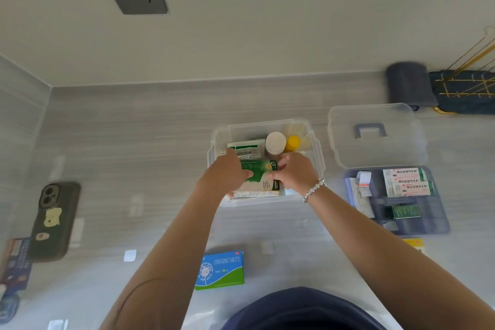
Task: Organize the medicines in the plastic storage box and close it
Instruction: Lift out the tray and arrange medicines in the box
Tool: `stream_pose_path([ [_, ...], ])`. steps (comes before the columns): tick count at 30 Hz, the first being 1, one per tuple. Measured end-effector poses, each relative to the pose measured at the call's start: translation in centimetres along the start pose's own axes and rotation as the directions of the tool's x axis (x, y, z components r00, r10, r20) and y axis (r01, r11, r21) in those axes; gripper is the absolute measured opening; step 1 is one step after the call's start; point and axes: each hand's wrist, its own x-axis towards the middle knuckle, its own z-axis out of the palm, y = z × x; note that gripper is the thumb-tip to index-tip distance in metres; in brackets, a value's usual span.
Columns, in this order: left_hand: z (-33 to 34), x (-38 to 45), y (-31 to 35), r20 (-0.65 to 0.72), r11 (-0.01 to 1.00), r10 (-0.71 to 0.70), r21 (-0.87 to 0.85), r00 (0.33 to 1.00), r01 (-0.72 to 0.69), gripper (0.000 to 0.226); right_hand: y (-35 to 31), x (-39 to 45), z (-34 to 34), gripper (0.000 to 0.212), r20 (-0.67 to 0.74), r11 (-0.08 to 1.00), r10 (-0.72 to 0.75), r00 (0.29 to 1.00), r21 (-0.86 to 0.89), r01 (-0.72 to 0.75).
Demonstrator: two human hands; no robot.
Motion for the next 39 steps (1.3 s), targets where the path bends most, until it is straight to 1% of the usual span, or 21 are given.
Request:
stream_pose_path([
  [2,-0.5,-0.1,-0.1,0.036,0.999,-0.017,-0.046,0.999,0.018,0.062,-0.1,0.0,0.1,0.030,-0.028,1.000,0.008,1.000,0.030,-0.007],
  [4,-0.5,-0.4,-0.1,0.018,1.000,-0.001,-0.016,1.000,0.001,0.056,-0.1,-0.1,0.3,0.033,-0.046,0.998,0.002,0.999,0.058,0.001],
  [6,0.2,-0.8,-0.3,-0.057,0.999,0.047,0.028,0.997,-0.045,0.051,-0.1,-0.1,0.3,0.035,-0.050,0.996,-0.010,0.999,0.086,0.015],
  [7,0.6,-1.0,-0.5,-0.098,0.997,0.075,0.020,0.992,-0.073,0.048,-0.1,-0.1,0.3,0.035,-0.048,0.995,-0.018,0.999,0.093,0.022],
  [10,1.6,-2.0,-1.3,-0.214,0.986,0.106,-0.106,0.971,-0.131,0.038,-0.1,-0.2,0.3,0.035,-0.012,0.990,-0.038,0.999,0.135,0.040],
  [12,2.1,-2.6,-2.0,-0.353,0.969,0.101,-0.178,0.930,-0.173,0.034,-0.2,-0.3,0.2,0.036,0.031,0.981,-0.044,0.999,0.188,0.038],
  [14,2.7,-3.3,-2.8,-0.508,0.952,0.129,-0.176,0.852,-0.249,0.029,-0.4,-0.6,-0.1,0.027,0.070,0.974,-0.046,0.996,0.224,0.030],
  [16,3.2,-4.0,-3.3,-0.588,0.934,0.136,-0.191,0.797,-0.301,0.025,-0.6,-1.4,-0.7,0.024,0.069,0.980,-0.069,0.995,0.194,0.054],
  [18,3.6,-4.5,-3.5,-0.614,0.919,0.128,-0.222,0.779,-0.326,0.023,-0.6,-2.4,-1.3,0.024,-0.016,0.982,-0.130,0.991,0.136,0.131],
  [19,3.8,-4.8,-3.4,-0.619,0.911,0.124,-0.240,0.776,-0.336,0.021,-0.4,-3.2,-1.6,0.023,-0.076,0.977,-0.154,0.985,0.138,0.163],
  [21,4.3,-5.5,-2.7,-0.621,0.883,0.123,-0.288,0.774,-0.371,0.017,0.4,-5.0,-2.2,0.022,-0.197,0.953,-0.174,0.965,0.214,0.215],
  [23,5.2,-6.4,-1.5,-0.606,0.845,0.140,-0.339,0.783,-0.414,0.015,1.8,-7.3,-2.7,0.019,-0.325,0.913,-0.195,0.925,0.284,0.292],
  [25,6.5,-7.4,0.1,-0.541,0.810,0.176,-0.395,0.822,-0.433,0.015,3.8,-9.6,-3.2,0.016,-0.424,0.887,-0.201,0.883,0.305,0.348],
  [27,8.1,-8.2,1.7,-0.452,0.781,0.230,-0.443,0.862,-0.441,0.020,6.4,-11.6,-3.5,0.016,-0.466,0.894,-0.159,0.870,0.305,0.327],
  [31,12.3,-9.1,4.5,-0.285,0.777,0.299,-0.481,0.911,-0.406,0.016,12.2,-14.3,-3.7,0.017,-0.450,0.913,0.026,0.892,0.375,0.163],
  [34,16.0,-9.5,6.2,-0.152,0.806,0.324,-0.472,0.934,-0.357,0.015,16.1,-15.8,-3.8,0.017,-0.457,0.950,0.113,0.882,0.310,0.039],
  [37,19.6,-9.7,7.7,-0.010,0.853,0.281,-0.456,0.960,-0.254,0.017,19.5,-16.7,-3.9,0.021,-0.459,0.956,0.213,0.862,0.278,-0.089],
  [39,21.9,-9.7,8.6,0.081,0.878,0.251,-0.439,0.965,-0.192,0.020,21.6,-17.1,-4.0,0.024,-0.460,0.942,0.300,0.835,0.280,-0.185],
])
